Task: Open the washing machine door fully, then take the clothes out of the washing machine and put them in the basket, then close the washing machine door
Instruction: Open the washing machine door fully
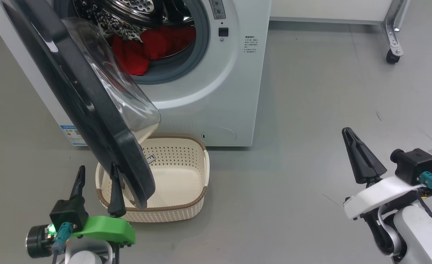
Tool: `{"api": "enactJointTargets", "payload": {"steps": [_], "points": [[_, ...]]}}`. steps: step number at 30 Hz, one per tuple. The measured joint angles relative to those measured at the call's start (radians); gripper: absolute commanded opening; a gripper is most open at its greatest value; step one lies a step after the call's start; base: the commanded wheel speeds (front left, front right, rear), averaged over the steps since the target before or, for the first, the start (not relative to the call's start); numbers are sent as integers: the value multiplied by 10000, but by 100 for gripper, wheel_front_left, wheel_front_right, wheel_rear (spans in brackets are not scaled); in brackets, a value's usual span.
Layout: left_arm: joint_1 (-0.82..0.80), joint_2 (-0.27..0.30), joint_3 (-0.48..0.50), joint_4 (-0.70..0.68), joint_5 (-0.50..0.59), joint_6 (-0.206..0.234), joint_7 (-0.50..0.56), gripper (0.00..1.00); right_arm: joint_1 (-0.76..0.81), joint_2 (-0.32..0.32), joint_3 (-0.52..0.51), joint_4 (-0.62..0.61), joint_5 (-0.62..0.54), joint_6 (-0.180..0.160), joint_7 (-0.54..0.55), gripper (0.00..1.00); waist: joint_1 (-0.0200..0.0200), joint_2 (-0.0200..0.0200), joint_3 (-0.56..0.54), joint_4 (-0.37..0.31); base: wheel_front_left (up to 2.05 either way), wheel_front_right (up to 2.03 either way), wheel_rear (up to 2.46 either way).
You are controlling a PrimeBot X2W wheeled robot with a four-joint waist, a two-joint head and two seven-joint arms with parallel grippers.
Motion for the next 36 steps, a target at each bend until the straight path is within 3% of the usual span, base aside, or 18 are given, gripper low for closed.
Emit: {"api": "enactJointTargets", "payload": {"steps": [5,6,7,9,36], "points": [[42,0,82,-40,19,0,0,100,449,84,-144,86,-86,-307,-454,4,0,0,-39,-65,0,0,0],[74,0,109,-56,19,0,0,100,542,138,-178,115,-88,-362,-454,25,0,0,-43,-77,0,0,0],[121,0,130,-73,21,0,0,100,641,192,-221,142,-90,-441,-485,38,0,0,-47,-89,0,0,0],[197,0,153,-79,21,0,0,100,791,224,-270,180,-282,-558,-525,100,0,0,-55,-112,0,0,0],[339,2,257,-144,105,-12,0,100,1354,876,-1058,-94,-1120,-673,-585,100,0,0,-83,-243,0,0,0]]}}
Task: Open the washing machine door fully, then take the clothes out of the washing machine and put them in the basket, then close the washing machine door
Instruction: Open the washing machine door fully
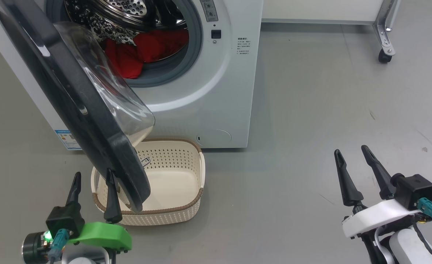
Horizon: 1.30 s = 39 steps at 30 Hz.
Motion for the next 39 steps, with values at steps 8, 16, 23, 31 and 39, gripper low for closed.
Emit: {"api": "enactJointTargets", "payload": {"steps": [8,16,23,31,39], "points": [[5,0,-6,-8,0,0,0,100,165,136,-121,-10,-184,130,0,100,0,0,-20,16,0,0,0],[10,0,-10,-10,0,0,0,100,244,242,-305,-23,-376,270,0,100,0,0,-35,36,0,0,0],[15,0,-8,-27,2,0,0,100,361,347,-428,-23,-535,405,0,100,0,0,-48,71,0,0,0],[23,0,-6,-35,4,0,0,100,383,479,-558,-6,-564,535,0,100,0,0,-66,79,0,0,0],[25,0,-6,-44,6,-2,0,100,423,529,-663,10,-667,623,0,100,0,0,-59,84,0,0,0]]}}
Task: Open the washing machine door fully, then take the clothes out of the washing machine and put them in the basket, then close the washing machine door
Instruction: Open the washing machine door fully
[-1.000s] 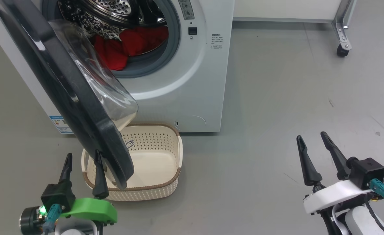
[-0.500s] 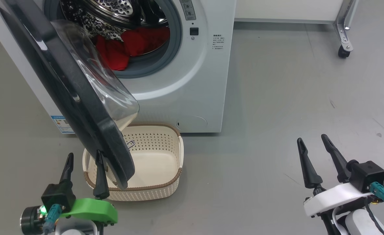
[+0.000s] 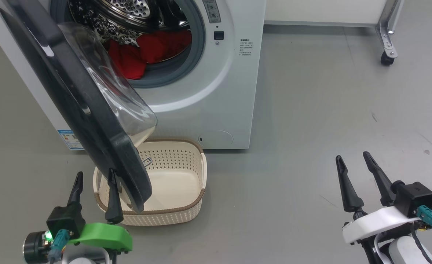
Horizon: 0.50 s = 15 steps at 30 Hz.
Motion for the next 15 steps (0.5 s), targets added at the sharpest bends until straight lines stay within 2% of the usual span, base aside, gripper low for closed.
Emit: {"api": "enactJointTargets", "payload": {"steps": [15], "points": [[0,0,4,-6,0,0,0,100,95,163,-190,86,-228,194,-2,100,0,1,54,33,0,0,0]]}}
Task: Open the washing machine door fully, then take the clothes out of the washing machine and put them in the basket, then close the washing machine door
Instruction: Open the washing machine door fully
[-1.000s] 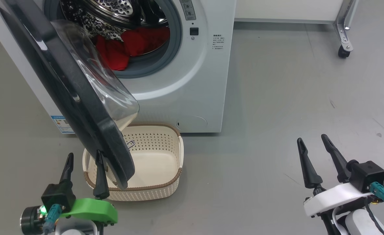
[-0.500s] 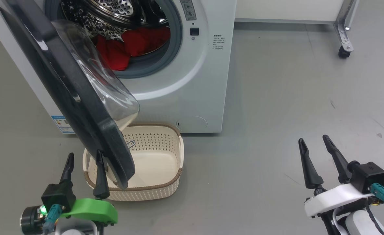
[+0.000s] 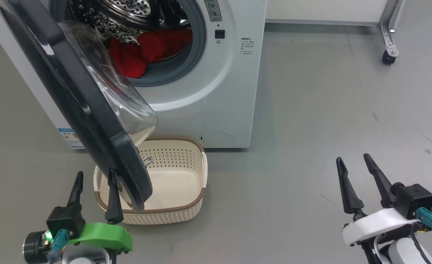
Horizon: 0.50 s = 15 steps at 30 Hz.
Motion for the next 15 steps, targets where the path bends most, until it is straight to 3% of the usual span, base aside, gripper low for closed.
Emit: {"api": "enactJointTargets", "payload": {"steps": [15], "points": [[0,0,25,-13,-2,0,0,100,0,144,-176,84,-174,203,-12,100,0,0,17,4,0,0,0]]}}
